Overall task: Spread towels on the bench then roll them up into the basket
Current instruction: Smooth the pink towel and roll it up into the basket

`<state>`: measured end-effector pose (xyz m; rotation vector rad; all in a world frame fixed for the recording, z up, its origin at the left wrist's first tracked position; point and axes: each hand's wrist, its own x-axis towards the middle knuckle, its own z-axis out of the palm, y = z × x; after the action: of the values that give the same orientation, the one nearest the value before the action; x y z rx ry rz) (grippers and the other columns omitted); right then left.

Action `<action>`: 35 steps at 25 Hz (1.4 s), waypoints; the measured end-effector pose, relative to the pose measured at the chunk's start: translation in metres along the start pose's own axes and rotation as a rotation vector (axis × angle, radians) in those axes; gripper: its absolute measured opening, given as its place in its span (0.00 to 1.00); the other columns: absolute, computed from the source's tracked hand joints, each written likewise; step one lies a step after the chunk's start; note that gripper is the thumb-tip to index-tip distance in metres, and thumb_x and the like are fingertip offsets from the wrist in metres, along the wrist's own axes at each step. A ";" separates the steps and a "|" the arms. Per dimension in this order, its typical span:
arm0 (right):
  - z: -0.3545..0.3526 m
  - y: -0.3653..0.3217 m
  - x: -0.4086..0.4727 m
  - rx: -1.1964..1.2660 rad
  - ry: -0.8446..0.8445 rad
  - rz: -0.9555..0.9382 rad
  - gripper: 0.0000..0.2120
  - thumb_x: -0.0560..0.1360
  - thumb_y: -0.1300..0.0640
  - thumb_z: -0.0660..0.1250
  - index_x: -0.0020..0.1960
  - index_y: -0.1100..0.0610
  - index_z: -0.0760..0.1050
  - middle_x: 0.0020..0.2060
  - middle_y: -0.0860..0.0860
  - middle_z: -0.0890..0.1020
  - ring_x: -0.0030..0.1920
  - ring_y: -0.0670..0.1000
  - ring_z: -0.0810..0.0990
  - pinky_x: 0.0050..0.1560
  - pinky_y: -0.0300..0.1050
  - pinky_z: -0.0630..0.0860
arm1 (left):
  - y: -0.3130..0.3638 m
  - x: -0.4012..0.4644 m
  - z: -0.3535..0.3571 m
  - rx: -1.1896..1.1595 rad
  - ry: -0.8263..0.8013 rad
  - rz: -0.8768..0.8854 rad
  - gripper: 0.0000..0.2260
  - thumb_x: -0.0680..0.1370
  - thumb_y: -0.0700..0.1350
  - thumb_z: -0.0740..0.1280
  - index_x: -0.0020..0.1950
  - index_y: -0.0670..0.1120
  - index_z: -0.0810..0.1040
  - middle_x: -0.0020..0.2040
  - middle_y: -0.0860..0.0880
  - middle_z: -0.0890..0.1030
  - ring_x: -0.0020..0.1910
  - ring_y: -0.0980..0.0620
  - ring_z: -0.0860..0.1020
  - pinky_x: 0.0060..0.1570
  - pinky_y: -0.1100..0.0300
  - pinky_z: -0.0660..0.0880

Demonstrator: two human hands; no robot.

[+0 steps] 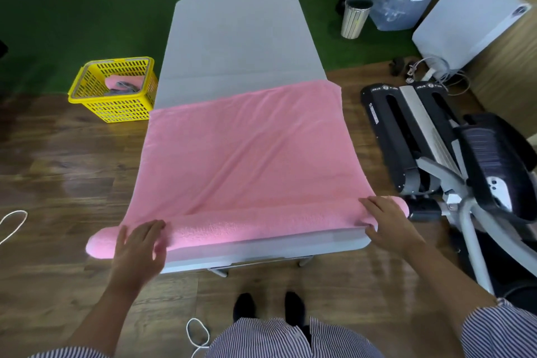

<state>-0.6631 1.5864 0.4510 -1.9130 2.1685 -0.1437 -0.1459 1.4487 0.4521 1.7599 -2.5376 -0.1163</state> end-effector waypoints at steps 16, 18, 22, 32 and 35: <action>-0.002 -0.029 -0.005 0.151 -0.039 0.184 0.27 0.70 0.64 0.69 0.68 0.64 0.67 0.67 0.59 0.70 0.69 0.60 0.66 0.70 0.51 0.60 | -0.002 0.013 -0.005 0.004 -0.045 0.104 0.28 0.64 0.51 0.59 0.62 0.44 0.77 0.56 0.46 0.81 0.55 0.44 0.78 0.62 0.37 0.68; -0.006 -0.027 0.002 0.103 -0.117 0.179 0.26 0.70 0.63 0.68 0.67 0.64 0.69 0.64 0.59 0.73 0.66 0.60 0.68 0.72 0.50 0.56 | -0.002 0.014 -0.004 0.007 -0.064 0.090 0.26 0.65 0.51 0.58 0.60 0.45 0.78 0.52 0.46 0.82 0.49 0.43 0.80 0.57 0.38 0.72; -0.022 -0.031 0.018 0.007 -0.184 0.188 0.22 0.71 0.52 0.59 0.62 0.60 0.74 0.57 0.54 0.78 0.61 0.56 0.73 0.72 0.47 0.55 | -0.005 0.022 -0.015 0.025 -0.082 0.085 0.23 0.65 0.52 0.55 0.54 0.48 0.80 0.42 0.49 0.84 0.38 0.44 0.82 0.42 0.47 0.77; -0.007 -0.038 0.016 0.005 -0.068 0.125 0.26 0.71 0.56 0.68 0.67 0.60 0.69 0.64 0.53 0.73 0.66 0.54 0.69 0.75 0.51 0.49 | 0.004 0.020 0.002 -0.063 -0.011 0.067 0.26 0.63 0.50 0.67 0.61 0.44 0.77 0.56 0.46 0.81 0.55 0.44 0.79 0.61 0.37 0.67; -0.023 -0.042 0.019 -0.060 -0.131 0.173 0.23 0.72 0.55 0.66 0.66 0.56 0.71 0.62 0.51 0.76 0.64 0.53 0.70 0.71 0.46 0.55 | 0.002 0.023 0.002 -0.058 -0.045 0.072 0.26 0.63 0.47 0.70 0.61 0.44 0.77 0.55 0.45 0.82 0.54 0.44 0.80 0.60 0.35 0.68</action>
<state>-0.6301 1.5595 0.4804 -1.7028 2.2591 0.0765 -0.1563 1.4277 0.4501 1.6615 -2.5973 -0.2256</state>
